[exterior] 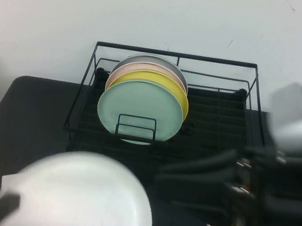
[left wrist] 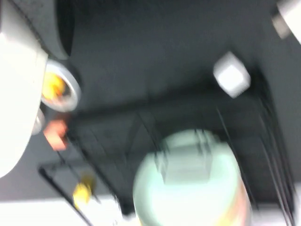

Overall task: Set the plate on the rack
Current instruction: Place the plate on the rack

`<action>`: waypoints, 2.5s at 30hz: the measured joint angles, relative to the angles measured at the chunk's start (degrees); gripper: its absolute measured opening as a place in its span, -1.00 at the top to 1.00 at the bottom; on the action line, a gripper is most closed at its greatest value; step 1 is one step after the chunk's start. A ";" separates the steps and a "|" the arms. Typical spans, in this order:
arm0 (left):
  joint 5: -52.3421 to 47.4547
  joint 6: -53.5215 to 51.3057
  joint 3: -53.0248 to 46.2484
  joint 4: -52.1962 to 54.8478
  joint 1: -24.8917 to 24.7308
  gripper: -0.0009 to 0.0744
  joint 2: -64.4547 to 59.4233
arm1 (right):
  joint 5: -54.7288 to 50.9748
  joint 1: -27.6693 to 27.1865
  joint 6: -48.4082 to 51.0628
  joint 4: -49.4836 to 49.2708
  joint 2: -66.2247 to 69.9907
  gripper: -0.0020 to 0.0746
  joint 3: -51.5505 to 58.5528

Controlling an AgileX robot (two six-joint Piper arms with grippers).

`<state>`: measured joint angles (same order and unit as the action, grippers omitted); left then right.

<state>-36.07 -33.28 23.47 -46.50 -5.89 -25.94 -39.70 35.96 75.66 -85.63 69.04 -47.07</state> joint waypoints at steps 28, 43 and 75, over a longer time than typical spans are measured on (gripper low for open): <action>10.75 -127.42 24.70 -50.63 -5.95 0.83 -38.15 | -18.44 0.00 -46.61 75.50 -31.23 0.95 4.78; 5.84 -138.95 34.15 -50.63 -5.95 0.83 -61.59 | -11.86 0.00 -56.39 80.73 -48.81 0.95 20.51; 14.54 -140.31 45.19 -50.89 -13.39 0.83 -73.64 | -11.25 0.00 -57.76 84.40 -49.94 0.95 20.75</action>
<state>-21.54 -173.59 68.66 -97.39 -19.28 -99.59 -50.94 35.96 17.89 -1.24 19.11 -26.32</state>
